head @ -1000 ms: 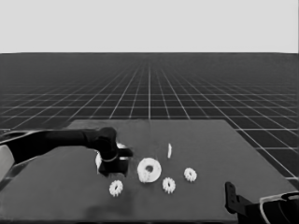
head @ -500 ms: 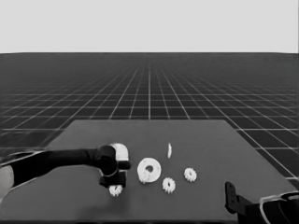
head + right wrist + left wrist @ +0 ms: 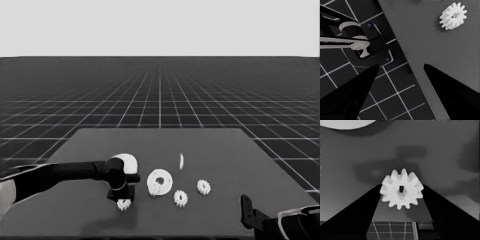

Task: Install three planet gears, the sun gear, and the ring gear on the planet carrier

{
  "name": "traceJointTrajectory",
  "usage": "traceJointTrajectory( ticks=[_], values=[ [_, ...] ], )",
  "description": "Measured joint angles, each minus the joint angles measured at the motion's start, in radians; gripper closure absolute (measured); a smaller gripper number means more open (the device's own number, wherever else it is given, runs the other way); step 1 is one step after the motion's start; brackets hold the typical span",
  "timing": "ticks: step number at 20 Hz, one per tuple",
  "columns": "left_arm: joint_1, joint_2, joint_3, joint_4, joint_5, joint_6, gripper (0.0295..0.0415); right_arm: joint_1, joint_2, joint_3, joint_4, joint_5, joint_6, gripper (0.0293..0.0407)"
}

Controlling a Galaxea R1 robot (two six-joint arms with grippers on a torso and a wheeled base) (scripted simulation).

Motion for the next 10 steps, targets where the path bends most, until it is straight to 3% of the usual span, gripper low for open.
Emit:
traceJointTrajectory(
  ticks=[6, 8, 10],
  values=[
    [0.0, 0.0, 0.0, 0.0, 0.0, 0.0, 0.0398, 0.0, 0.0, 0.0, 0.0, 0.0, 0.0, 0.0315],
    [-0.145, -0.028, 0.112, -0.144, 0.049, -0.07, 0.0398, 0.0, 0.0, 0.0, 0.0, 0.0, 0.0, 0.0315],
    [-0.209, -0.032, 0.133, -0.205, 0.054, -0.087, 0.0398, 0.0, 0.0, 0.0, 0.0, 0.0, 0.0, 0.0315]
  ],
)
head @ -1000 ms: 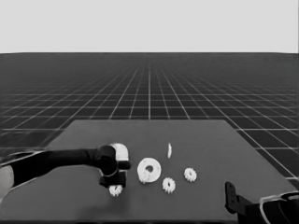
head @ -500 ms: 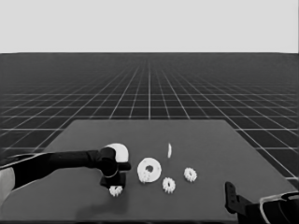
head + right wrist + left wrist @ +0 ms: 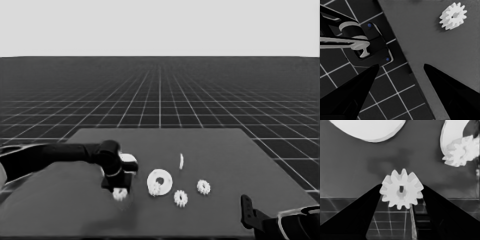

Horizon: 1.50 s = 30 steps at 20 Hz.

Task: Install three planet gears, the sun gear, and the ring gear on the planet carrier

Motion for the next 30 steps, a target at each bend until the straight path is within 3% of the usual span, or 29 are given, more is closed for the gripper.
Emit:
traceJointTrajectory(
  ticks=[6, 8, 10, 16, 19, 26, 28, 30],
  values=[
    [-0.031, -0.001, 0.006, -0.032, 0.0, -0.005, 0.0398, 0.0, 0.0, 0.0, 0.0, 0.0, 0.0, 0.0315],
    [-0.084, 0.324, -0.47, -0.088, -0.026, 0.14, 0.0398, 0.0, 0.0, 0.0, 0.0, 0.0, 0.0, 0.0315],
    [-0.093, 0.465, -0.724, -0.102, -0.042, 0.256, 0.0398, 0.0, 0.0, 0.0, 0.0, 0.0, 0.0, 0.0315],
    [-0.093, 0.548, -0.893, -0.109, -0.053, 0.34, 0.0398, 0.0, 0.0, 0.0, 0.0, 0.0, 0.0, 0.0315],
    [0.023, 0.58, -0.986, -0.008, -0.108, 0.392, 0.0398, 0.0, 0.0, 0.0, 0.0, 0.0, 0.0, 0.0315],
    [0.049, 0.592, -1.022, 0.014, -0.127, 0.41, 0.0398, 0.0, 0.0, 0.0, 0.0, 0.0, 0.0, 0.0315],
    [0.05, 0.592, -1.023, 0.014, -0.127, 0.411, 0.0339, 0.0, 0.0, 0.0, 0.0, 0.0, 0.0, 0.0315],
    [0.05, 0.592, -1.023, 0.014, -0.128, 0.411, 0.0327, 0.0, 0.0, 0.0, 0.0, 0.0, 0.0, 0.0315]
  ],
)
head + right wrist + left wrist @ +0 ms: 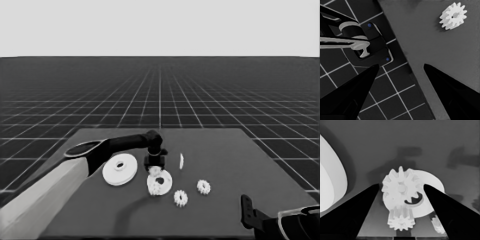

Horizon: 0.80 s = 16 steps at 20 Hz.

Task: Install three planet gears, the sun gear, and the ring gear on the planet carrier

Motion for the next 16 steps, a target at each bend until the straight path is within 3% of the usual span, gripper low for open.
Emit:
traceJointTrajectory(
  ticks=[6, 9, 16],
  values=[
    [0.0, 0.0, 0.0, 0.0, 0.0, 0.0, 0.0326, 0.0, 0.0, 0.0, 0.0, 0.0, 0.0, 0.0315],
    [-0.113, -0.037, 0.112, -0.095, 0.063, -0.061, 0.0326, 0.0, 0.0, 0.0, 0.0, 0.0, 0.0, 0.0315],
    [-0.142, -0.04, 0.122, -0.123, 0.074, -0.067, 0.0326, 0.0, 0.0, 0.0, 0.0, 0.0, 0.0, 0.0315]
  ],
)
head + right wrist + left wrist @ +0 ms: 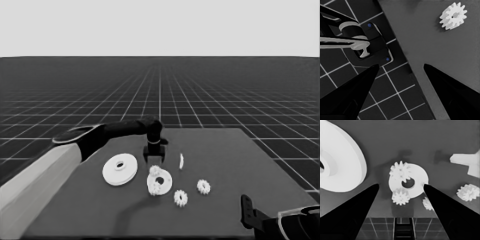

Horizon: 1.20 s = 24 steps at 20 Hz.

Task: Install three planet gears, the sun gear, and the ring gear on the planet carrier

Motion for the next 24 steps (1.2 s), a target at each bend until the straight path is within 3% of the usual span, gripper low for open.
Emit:
traceJointTrajectory(
  ticks=[1, 2, 3, 5, 10, 11, 12, 15, 20, 22, 24],
  values=[
    [-0.078, -0.265, 0.462, 0.068, -0.336, 0.481, 0.0302, 0.0, 0.0, 0.0, 0.0, 0.0, 0.0, 0.0315],
    [-0.178, -0.651, 0.87, 0.109, -0.542, 0.91, 0.0297, 0.0, 0.0, 0.0, 0.0, 0.0, 0.0, 0.0315],
    [-0.239, -0.933, 1.108, 0.133, -0.661, 1.167, 0.031, 0.0, 0.0, 0.0, 0.0, 0.0, 0.0, 0.0315],
    [-0.292, -1.182, 1.337, 0.155, -0.774, 1.408, 0.0323, 0.0, 0.0, 0.0, 0.0, 0.0, 0.0, 0.0315],
    [-0.318, -1.298, 1.449, 0.167, -0.829, 1.526, 0.0326, 0.0, 0.0, 0.0, 0.0, 0.0, 0.0, 0.0315],
    [-0.319, -1.301, 1.452, 0.167, -0.831, 1.53, 0.0326, 0.247, 0.26, -0.167, 0.23, -0.266, 0.476, 0.0304],
    [-0.32, -1.303, 1.454, 0.167, -0.832, 1.532, 0.0326, 0.323, 0.449, -0.378, 0.355, -0.319, 0.724, 0.0307],
    [-0.32, -1.305, 1.457, 0.167, -0.833, 1.534, 0.0326, 0.349, 0.624, -0.707, 0.478, -0.326, 0.896, 0.0314],
    [-0.321, -1.306, 1.457, 0.167, -0.834, 1.535, 0.0326, 0.349, 0.669, -0.805, 0.506, -0.327, 0.92, 0.0315],
    [-0.321, -1.306, 1.457, 0.167, -0.834, 1.535, 0.0326, 0.206, 0.697, -0.881, 0.375, -0.269, 0.889, 0.0315],
    [-0.321, -1.306, 1.457, 0.167, -0.834, 1.535, 0.0326, 0.157, 0.713, -0.924, 0.336, -0.243, 0.871, 0.0315]
  ],
)
